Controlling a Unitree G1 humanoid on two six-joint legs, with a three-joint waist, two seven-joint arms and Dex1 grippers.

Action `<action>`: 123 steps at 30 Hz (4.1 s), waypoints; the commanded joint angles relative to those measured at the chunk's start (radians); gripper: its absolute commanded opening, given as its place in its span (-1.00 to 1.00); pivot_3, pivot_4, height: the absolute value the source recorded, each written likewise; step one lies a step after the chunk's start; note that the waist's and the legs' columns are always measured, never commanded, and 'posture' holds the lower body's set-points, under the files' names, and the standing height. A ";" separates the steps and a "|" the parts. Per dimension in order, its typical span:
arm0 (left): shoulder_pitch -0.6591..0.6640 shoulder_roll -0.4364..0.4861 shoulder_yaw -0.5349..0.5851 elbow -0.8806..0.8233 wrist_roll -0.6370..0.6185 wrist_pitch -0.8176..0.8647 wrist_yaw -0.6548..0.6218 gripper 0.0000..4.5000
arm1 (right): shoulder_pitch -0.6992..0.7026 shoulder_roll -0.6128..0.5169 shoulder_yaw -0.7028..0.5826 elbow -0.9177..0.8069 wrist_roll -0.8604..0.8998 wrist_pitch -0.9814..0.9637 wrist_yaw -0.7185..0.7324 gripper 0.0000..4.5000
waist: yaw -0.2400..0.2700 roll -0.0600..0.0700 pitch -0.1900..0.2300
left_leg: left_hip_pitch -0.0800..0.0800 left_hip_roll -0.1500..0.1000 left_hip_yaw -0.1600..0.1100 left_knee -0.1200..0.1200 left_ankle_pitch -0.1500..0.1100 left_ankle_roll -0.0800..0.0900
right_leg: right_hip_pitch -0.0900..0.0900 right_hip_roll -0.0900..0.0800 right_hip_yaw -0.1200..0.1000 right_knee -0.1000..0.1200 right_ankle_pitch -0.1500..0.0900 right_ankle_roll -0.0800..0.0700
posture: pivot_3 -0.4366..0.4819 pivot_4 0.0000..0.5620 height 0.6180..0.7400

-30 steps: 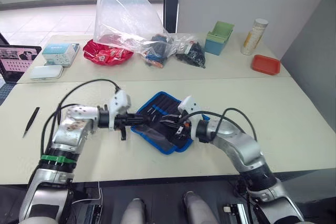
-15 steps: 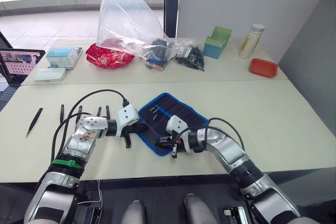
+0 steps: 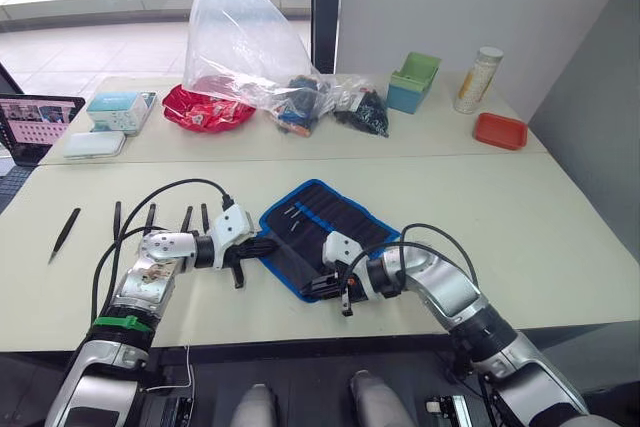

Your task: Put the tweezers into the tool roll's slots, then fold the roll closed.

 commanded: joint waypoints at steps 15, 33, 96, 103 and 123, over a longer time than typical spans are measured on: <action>0.220 0.099 0.365 -0.215 -0.248 0.171 0.065 -0.33 | 0.070 -0.213 -0.640 -0.291 0.511 0.228 -0.104 -0.31 | 0.001 -0.004 0.005 | -0.004 0.001 0.000 -0.002 0.000 0.000 | -0.004 0.000 -0.001 -0.002 0.000 0.000 | -0.05 -0.47 0.89; 0.782 -0.006 0.948 -0.288 -0.367 0.062 0.293 0.99 | -0.078 -0.495 -0.557 0.031 0.385 0.019 0.283 1.00 | 0.010 -0.007 0.007 | -0.004 0.005 0.005 -0.002 -0.001 -0.001 | -0.004 -0.002 -0.002 -0.013 -0.006 -0.011 | -0.05 -0.47 0.89; -0.097 0.232 0.575 0.290 -0.271 0.108 0.292 -1.00 | 0.181 -0.461 -0.653 -0.274 0.400 0.063 -0.110 1.00 | 0.042 -0.009 0.006 | -0.006 0.007 0.011 -0.003 -0.005 -0.002 | -0.003 -0.002 -0.003 -0.012 0.003 -0.001 | -0.05 -0.47 0.89; -0.023 0.184 0.331 -0.202 -0.299 0.442 0.249 -1.00 | 0.120 -0.294 -0.562 -0.217 0.266 -0.038 -0.272 0.19 | 0.028 -0.009 0.006 | -0.007 0.007 0.010 -0.001 -0.005 -0.002 | -0.004 -0.001 -0.003 -0.012 0.003 0.000 | -0.05 -0.47 0.89; -0.103 0.140 -0.045 -0.595 -0.248 0.856 0.321 -1.00 | 0.196 0.019 -0.296 -0.005 -0.054 -0.294 -0.454 -0.98 | 0.026 -0.009 0.006 | -0.006 0.007 0.009 0.001 -0.004 -0.002 | -0.003 0.000 -0.003 -0.010 0.003 0.000 | -0.05 -0.47 0.89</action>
